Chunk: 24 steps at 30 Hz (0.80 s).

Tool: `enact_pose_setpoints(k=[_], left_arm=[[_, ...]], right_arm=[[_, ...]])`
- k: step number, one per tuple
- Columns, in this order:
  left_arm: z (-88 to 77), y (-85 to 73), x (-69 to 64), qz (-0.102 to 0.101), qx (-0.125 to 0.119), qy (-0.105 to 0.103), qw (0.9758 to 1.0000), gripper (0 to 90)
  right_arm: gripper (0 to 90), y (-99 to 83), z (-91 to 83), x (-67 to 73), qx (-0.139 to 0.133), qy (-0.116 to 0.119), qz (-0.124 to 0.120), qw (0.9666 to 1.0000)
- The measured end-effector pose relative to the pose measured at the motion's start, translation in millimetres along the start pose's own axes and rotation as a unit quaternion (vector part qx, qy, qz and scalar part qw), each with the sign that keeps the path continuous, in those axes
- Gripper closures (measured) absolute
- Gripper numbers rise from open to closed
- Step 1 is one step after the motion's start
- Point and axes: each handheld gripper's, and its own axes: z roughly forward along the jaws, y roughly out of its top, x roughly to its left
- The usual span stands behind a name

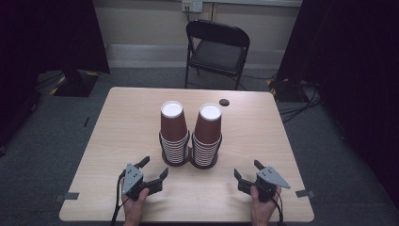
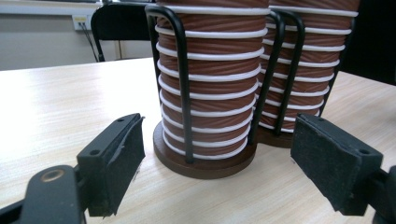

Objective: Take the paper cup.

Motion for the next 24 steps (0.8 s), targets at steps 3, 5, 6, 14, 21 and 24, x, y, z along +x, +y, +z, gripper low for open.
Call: enact_pose_setpoints(k=[3,5,6,14,21,24], left_arm=[[0.0,0.0,0.5,-0.002,0.0,-0.003,1.0,17.1],[0.0,0.0,0.9,-0.003,-0.001,-0.005,1.0,17.1],[-0.2,-0.1,1.1,-0.004,-0.002,-0.006,1.0,17.1],[2.0,0.9,1.0,-0.004,0.009,-0.005,0.9999,17.2],[2.5,1.0,1.1,-0.004,0.012,-0.01,0.9999,18.9],[2.5,1.0,1.5,-0.008,0.013,-0.011,0.9998,18.9]], right_arm=[[13.0,-0.1,-0.4,0.4,-0.001,-0.007,0.0,1.0],[12.9,-0.4,-0.7,0.7,-0.005,-0.016,0.0,0.9999],[12.8,-0.5,-1.0,1.4,-0.007,-0.024,0.001,0.9997],[12.9,-0.1,-0.1,2.6,-0.004,-0.025,0.004,0.9997],[16.7,1.1,-4.2,7.5,-0.02,0.012,0.022,0.9995],[17.3,6.8,-5.2,12.6,-0.02,0.017,0.011,0.9996]])
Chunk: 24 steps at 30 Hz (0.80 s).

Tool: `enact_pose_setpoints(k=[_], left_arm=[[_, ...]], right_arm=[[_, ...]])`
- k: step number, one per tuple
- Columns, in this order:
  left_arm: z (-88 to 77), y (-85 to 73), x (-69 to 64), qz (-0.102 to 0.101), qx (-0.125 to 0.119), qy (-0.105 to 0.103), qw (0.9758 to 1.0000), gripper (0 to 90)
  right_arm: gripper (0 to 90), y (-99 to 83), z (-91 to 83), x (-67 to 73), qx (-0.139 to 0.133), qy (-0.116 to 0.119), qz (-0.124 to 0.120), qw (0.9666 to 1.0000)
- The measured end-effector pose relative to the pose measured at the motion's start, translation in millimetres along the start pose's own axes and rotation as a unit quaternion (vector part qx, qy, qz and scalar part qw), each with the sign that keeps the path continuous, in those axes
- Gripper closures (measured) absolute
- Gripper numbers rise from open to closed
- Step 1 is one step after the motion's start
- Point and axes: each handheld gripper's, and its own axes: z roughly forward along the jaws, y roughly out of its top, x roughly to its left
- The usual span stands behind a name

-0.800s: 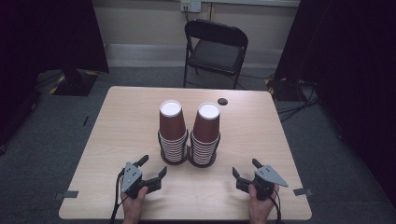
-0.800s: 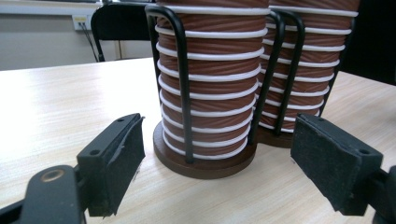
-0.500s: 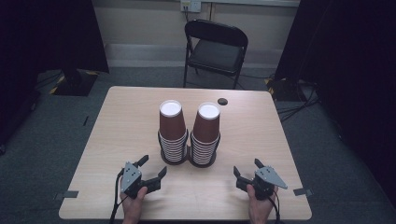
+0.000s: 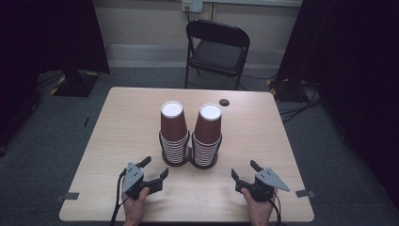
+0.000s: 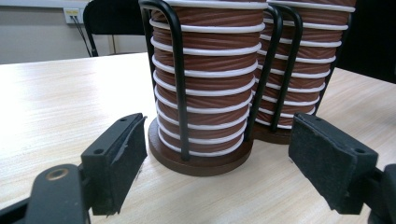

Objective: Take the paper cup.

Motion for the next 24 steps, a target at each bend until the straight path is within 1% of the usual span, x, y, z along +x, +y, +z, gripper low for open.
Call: enact_pose_setpoints(k=[2,4,5,6,7,8,9,10,11,12,13,14,17,18,21,22,23,24], left_arm=[[-0.5,-0.1,0.4,-0.001,0.0,-0.001,1.0,18.9],[-0.7,-0.1,0.5,-0.002,0.001,-0.003,1.0,18.9],[-0.8,-0.1,0.5,-0.002,0.002,-0.004,1.0,18.9],[-1.0,-0.1,0.0,0.001,0.002,-0.009,1.0,18.9],[-1.0,-0.1,0.0,0.001,0.002,-0.009,1.0,18.7],[-0.6,0.2,-0.7,0.007,0.006,-0.009,0.9999,18.4],[-0.6,0.2,-0.7,0.007,0.006,-0.009,0.9999,18.4],[-0.3,0.4,-1.5,0.011,0.008,-0.007,0.9999,18.4],[-0.1,0.4,-2.0,0.011,0.008,-0.005,0.9999,18.4],[0.0,0.3,-2.1,0.009,0.009,-0.011,0.9999,18.3],[0.0,0.3,-2.1,0.009,0.009,-0.011,0.9999,18.3],[-0.7,0.1,-1.3,0.009,0.006,-0.015,0.9998,18.3],[-1.4,-0.2,-0.9,0.004,0.003,-0.016,0.9999,18.0],[-1.4,-0.1,-0.7,0.007,0.004,-0.018,0.9998,18.1],[-1.2,-0.1,-1.6,0.009,0.005,-0.019,0.9998,17.9],[-1.3,-0.1,-1.8,0.01,0.005,-0.019,0.9998,17.7],[-1.5,-0.2,-1.8,0.01,0.005,-0.019,0.9998,17.7],[-2.1,-0.4,-1.8,0.007,0.001,-0.015,0.9999,17.7]], right_arm=[[16.1,5.9,2.2,3.2,-0.001,0.005,-0.004,1.0],[15.5,7.7,2.7,4.6,-0.002,0.006,-0.004,1.0],[13.9,10.7,3.9,6.2,-0.004,0.012,-0.006,0.9999],[15.4,15.8,5.2,9.8,-0.007,0.016,-0.009,0.9998],[15.4,15.8,5.2,9.8,-0.007,0.016,-0.009,0.9998],[16.5,20.8,5.8,13.8,-0.014,0.02,-0.016,0.9996],[16.5,20.8,5.8,13.8,-0.014,0.02,-0.016,0.9996],[16.7,25.8,6.8,16.6,-0.019,0.034,-0.014,0.9991],[16.7,25.8,6.8,16.6,-0.019,0.034,-0.014,0.9991],[17.3,31.0,7.5,18.1,-0.025,0.042,-0.012,0.9987],[17.3,31.0,7.5,18.1,-0.025,0.042,-0.012,0.9987],[16.6,36.0,7.4,19.1,-0.033,0.051,-0.009,0.9981],[16.4,40.8,7.8,19.9,-0.037,0.058,-0.009,0.9976],[19.2,45.2,8.3,20.6,-0.039,0.068,-0.008,0.9969],[19.4,49.2,9.2,21.6,-0.043,0.072,-0.006,0.9965],[20.2,53.5,10.3,22.6,-0.045,0.079,-0.005,0.9959],[20.2,53.5,10.3,22.6,-0.045,0.079,-0.005,0.9959],[20.2,57.9,11.8,23.4,-0.049,0.082,-0.005,0.9954]])
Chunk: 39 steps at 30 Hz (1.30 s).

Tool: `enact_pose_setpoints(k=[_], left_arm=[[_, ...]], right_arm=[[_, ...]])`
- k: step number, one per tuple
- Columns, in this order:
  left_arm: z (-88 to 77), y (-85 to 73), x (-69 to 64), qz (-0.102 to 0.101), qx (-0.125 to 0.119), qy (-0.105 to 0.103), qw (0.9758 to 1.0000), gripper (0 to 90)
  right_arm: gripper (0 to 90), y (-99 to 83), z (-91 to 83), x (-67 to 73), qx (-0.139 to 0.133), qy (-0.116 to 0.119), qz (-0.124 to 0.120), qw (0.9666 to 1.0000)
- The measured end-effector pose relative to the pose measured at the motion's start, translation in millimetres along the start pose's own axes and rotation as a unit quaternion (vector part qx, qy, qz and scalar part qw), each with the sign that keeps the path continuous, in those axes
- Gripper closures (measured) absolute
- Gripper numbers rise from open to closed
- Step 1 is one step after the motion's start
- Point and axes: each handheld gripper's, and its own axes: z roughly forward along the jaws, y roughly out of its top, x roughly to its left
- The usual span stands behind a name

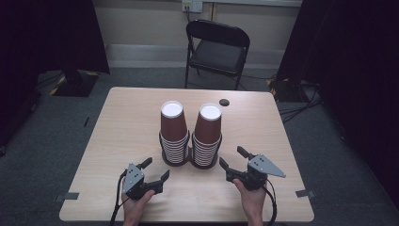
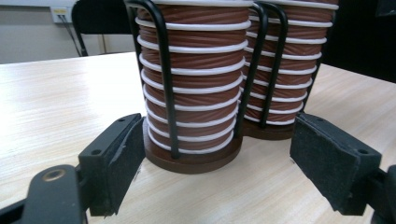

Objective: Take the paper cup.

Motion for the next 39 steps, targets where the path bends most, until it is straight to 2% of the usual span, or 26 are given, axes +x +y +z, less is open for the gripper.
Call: enact_pose_setpoints(k=[3,5,11,13,19,21,24,33,39], left_arm=[[0.0,0.0,0.7,-0.002,0.001,-0.008,1.0,17.5],[0.5,0.1,0.4,0.001,0.002,-0.011,0.9999,17.4],[0.4,-0.1,-0.7,-0.001,0.001,-0.012,0.9999,17.0],[0.1,0.0,-0.1,0.003,0.001,-0.013,0.9999,17.0],[-0.2,-0.2,0.3,0.0,-0.002,-0.016,0.9999,17.0],[-0.4,-0.2,0.4,0.004,-0.002,-0.017,0.9999,17.0],[0.5,-0.1,-0.6,0.003,0.0,-0.027,0.9996,16.2],[0.4,-0.1,-0.7,0.006,-0.001,-0.027,0.9996,16.2],[-0.1,-0.1,0.3,0.007,-0.001,-0.03,0.9995,16.2]], right_arm=[[20.0,4.7,2.5,-0.1,-0.007,0.004,0.0,1.0],[20.6,10.3,4.5,-0.2,-0.012,0.015,-0.001,0.9998],[22.7,26.3,10.8,1.7,-0.007,0.025,-0.018,0.9995],[22.9,30.5,11.8,2.2,-0.01,0.033,-0.017,0.9993],[24.1,39.4,15.6,0.5,-0.029,0.027,-0.021,0.999],[23.3,43.3,17.6,-0.5,-0.024,0.026,-0.019,0.9992],[13.5,52.3,24.1,-1.4,-0.024,0.026,-0.011,0.9993],[12.9,73.4,38.7,-0.5,-0.02,0.04,-0.017,0.9989],[12.5,86.6,48.0,1.3,-0.035,0.043,-0.018,0.9983]])
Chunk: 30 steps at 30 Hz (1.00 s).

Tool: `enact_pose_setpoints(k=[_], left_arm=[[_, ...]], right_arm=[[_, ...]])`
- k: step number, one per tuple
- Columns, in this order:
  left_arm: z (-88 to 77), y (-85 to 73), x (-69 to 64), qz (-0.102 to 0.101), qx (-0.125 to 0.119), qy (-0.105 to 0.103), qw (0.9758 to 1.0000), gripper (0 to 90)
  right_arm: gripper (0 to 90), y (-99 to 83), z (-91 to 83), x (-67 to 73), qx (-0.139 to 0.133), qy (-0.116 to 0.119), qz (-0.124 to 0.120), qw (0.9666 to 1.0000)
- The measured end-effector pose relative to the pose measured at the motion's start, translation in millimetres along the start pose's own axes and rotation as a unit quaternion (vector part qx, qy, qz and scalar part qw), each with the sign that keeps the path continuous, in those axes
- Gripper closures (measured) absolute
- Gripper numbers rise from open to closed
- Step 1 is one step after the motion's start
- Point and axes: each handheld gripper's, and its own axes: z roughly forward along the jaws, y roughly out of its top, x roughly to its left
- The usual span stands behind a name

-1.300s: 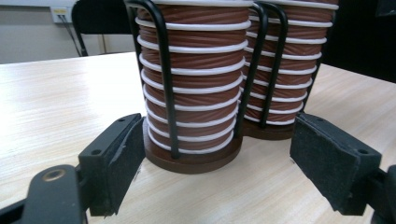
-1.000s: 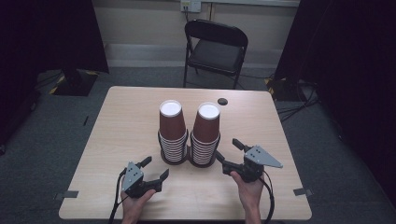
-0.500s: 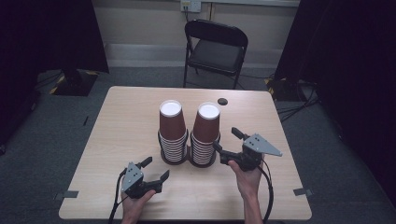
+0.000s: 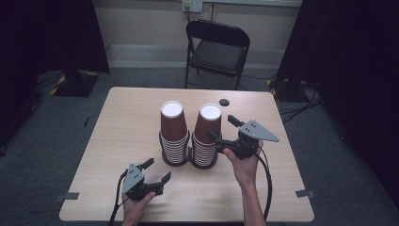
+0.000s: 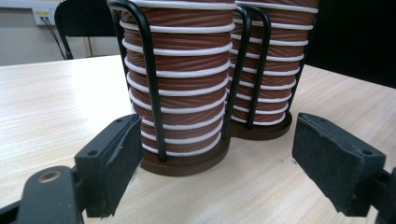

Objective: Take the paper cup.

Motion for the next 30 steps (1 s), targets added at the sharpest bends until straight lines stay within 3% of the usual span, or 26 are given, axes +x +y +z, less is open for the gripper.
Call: enact_pose_setpoints(k=[4,8,13,19,22,24,30], left_arm=[[-0.2,0.0,0.2,0.0,-0.001,-0.001,1.0,16.2],[-0.3,-0.1,0.9,-0.003,-0.002,-0.004,1.0,16.5],[-0.5,-0.2,0.5,-0.001,-0.002,-0.005,1.0,17.0],[-0.4,-0.3,0.0,-0.001,-0.003,-0.006,1.0,17.4],[-0.7,-0.2,0.4,0.0,-0.002,-0.005,1.0,17.4],[-0.6,-0.3,0.5,-0.001,-0.003,-0.006,1.0,17.4],[-0.6,-0.3,0.1,0.0,-0.003,-0.005,1.0,17.5]], right_arm=[[12.5,7.5,7.8,1.8,-0.001,0.007,-0.002,1.0],[12.7,11.0,18.4,2.6,0.01,0.031,0.004,0.9995],[12.5,6.6,35.7,-0.9,0.028,0.021,0.008,0.9994],[12.6,-2.1,49.0,-1.7,0.049,0.026,0.013,0.9984],[12.3,-5.9,53.2,-1.6,0.058,0.024,0.022,0.9978],[11.1,-8.5,55.5,0.8,0.064,0.021,0.01,0.9976],[10.8,-13.4,57.7,-0.7,0.075,0.018,0.017,0.9969]])
